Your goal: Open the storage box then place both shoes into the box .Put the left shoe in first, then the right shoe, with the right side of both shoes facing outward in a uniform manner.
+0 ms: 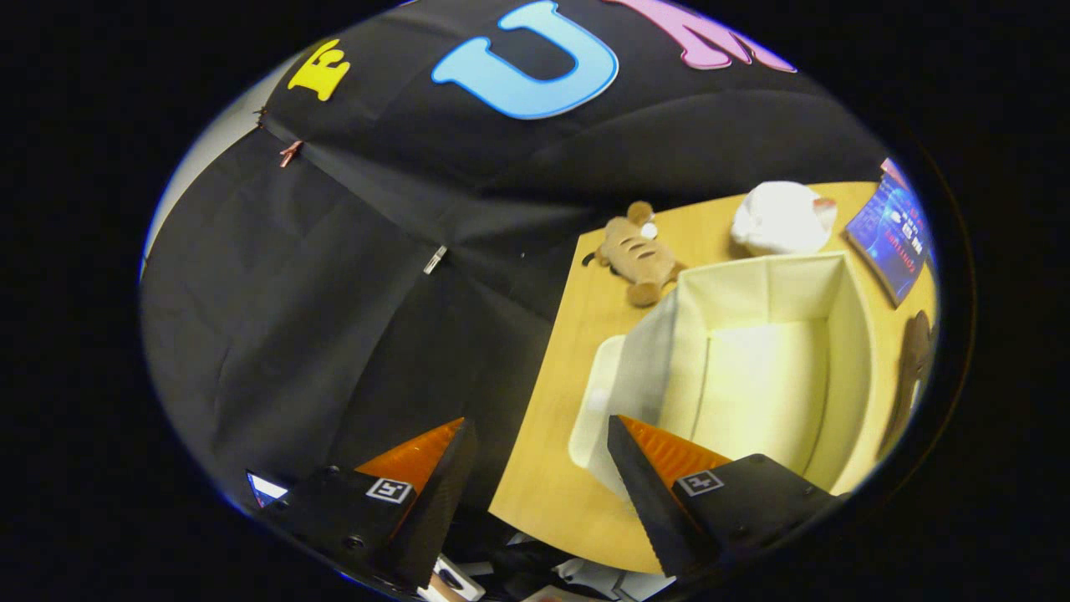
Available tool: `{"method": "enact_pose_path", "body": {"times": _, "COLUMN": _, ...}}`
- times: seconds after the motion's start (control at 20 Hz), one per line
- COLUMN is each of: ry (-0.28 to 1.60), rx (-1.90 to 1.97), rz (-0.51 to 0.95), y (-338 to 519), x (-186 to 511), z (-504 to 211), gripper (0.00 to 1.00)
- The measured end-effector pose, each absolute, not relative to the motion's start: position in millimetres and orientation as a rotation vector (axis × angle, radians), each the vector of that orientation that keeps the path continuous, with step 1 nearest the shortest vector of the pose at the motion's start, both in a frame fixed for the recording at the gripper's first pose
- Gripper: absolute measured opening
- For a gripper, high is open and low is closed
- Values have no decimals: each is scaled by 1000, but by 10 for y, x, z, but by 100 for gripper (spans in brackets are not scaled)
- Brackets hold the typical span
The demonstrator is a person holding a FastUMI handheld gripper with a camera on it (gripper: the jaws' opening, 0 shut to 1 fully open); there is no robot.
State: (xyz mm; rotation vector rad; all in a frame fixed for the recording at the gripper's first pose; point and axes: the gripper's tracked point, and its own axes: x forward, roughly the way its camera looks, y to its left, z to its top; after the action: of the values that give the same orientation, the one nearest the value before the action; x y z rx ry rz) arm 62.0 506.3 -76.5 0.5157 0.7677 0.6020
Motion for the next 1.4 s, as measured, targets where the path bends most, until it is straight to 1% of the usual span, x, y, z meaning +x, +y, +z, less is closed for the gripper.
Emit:
{"method": "enact_pose_path", "body": {"times": 0.3, "ry": 637, "rx": 445, "rz": 438, "y": 3641, "x": 749, "z": -627, "gripper": 98}}
{"method": "enact_pose_path", "body": {"times": 0.5, "ry": 573, "rx": 407, "rz": 288, "y": 2693, "x": 876, "z": -703, "gripper": 98}}
{"method": "enact_pose_path", "body": {"times": 0.85, "ry": 597, "rx": 370, "rz": 96, "y": 1458, "x": 862, "z": -1189, "gripper": 98}}
{"method": "enact_pose_path", "body": {"times": 1.0, "ry": 634, "rx": 289, "rz": 34, "y": 1013, "x": 801, "z": -1528, "gripper": 98}}
{"method": "enact_pose_path", "body": {"times": 1.2, "ry": 700, "rx": 194, "rz": -4, "y": 637, "x": 728, "z": -2056, "gripper": 99}}
{"method": "enact_pose_path", "body": {"times": 1.4, "ry": 781, "rx": 117, "rz": -11, "y": 457, "x": 647, "z": -2583, "gripper": 99}}
